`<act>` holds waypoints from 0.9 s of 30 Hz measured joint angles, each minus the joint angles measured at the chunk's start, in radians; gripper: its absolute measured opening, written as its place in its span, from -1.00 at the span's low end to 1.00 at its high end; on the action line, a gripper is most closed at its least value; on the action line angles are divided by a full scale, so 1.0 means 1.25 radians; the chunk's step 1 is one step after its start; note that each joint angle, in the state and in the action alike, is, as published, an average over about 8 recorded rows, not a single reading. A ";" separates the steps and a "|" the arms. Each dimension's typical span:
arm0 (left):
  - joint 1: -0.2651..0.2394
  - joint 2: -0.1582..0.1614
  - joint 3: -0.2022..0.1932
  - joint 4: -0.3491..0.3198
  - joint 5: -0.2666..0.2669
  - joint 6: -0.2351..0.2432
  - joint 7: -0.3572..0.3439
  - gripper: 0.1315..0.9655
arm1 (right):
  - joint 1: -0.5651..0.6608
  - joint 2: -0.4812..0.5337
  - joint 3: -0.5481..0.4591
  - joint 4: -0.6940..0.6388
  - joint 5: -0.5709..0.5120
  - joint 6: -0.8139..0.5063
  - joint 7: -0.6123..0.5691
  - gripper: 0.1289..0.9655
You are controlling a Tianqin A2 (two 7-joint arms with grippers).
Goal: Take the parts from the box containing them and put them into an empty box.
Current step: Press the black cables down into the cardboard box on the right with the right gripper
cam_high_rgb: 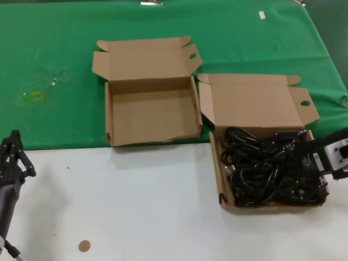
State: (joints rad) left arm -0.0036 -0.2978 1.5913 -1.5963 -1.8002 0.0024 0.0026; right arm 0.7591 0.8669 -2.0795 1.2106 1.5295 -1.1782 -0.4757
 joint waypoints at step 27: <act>0.000 0.000 0.000 0.000 0.000 0.000 0.000 -0.97 | 0.039 -0.043 0.003 -0.090 -0.053 -0.025 -0.041 -0.63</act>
State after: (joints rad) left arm -0.0036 -0.2978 1.5913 -1.5963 -1.8001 0.0024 0.0025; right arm 0.8082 0.8126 -2.0759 1.0983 1.4628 -1.2099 -0.5269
